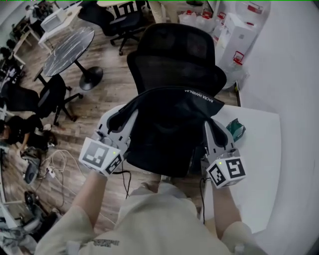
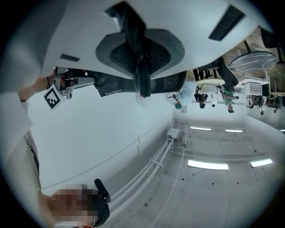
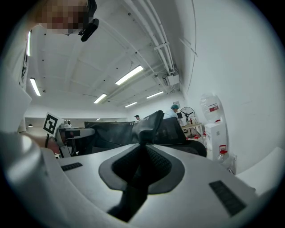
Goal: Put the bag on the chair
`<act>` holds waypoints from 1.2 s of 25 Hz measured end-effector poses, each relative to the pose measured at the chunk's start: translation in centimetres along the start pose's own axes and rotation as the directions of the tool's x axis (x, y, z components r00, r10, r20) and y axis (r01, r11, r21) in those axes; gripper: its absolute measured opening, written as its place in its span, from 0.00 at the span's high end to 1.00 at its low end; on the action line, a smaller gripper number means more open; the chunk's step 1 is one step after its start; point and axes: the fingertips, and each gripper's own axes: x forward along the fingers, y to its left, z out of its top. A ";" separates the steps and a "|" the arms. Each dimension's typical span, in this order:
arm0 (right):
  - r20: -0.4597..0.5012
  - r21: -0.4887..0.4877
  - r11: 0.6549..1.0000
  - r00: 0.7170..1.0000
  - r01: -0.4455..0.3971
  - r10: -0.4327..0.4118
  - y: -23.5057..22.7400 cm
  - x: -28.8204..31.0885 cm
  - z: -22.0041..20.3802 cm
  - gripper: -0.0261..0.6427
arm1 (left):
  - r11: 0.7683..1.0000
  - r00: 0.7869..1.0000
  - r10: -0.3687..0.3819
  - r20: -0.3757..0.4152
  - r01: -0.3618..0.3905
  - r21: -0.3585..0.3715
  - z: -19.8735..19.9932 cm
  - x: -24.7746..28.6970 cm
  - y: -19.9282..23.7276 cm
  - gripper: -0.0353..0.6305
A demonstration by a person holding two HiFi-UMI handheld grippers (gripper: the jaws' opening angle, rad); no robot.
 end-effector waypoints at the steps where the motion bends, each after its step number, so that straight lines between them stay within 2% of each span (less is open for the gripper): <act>1: 0.003 0.002 1.000 1.000 0.000 0.000 -0.4 0.5 -0.1 0.88 | 1.000 1.000 0.003 0.000 -0.003 0.006 -0.1 0.5 0.2 0.85; 10: 0.001 0.030 0.999 0.999 0.038 -0.038 -3.5 4.3 -3.0 0.88 | 0.999 1.000 -0.008 -0.011 0.009 0.033 -3.1 4.4 2.3 0.85; 17: -0.031 0.068 0.994 0.996 0.091 -0.089 -5.9 7.1 -6.4 0.88 | 0.997 0.997 -0.070 -0.017 0.070 0.025 -7.1 7.9 4.1 0.85; 24: -0.071 0.087 0.988 0.990 0.128 -0.122 -7.6 9.5 -12.3 0.88 | 0.994 0.993 -0.107 -0.050 0.107 0.011 -13.4 10.8 6.3 0.85; 30: -0.134 0.111 0.969 0.969 0.222 -0.207 -9.7 10.9 -17.8 0.88 | 0.988 0.982 -0.154 -0.111 0.155 -0.003 -19.3 13.7 6.8 0.85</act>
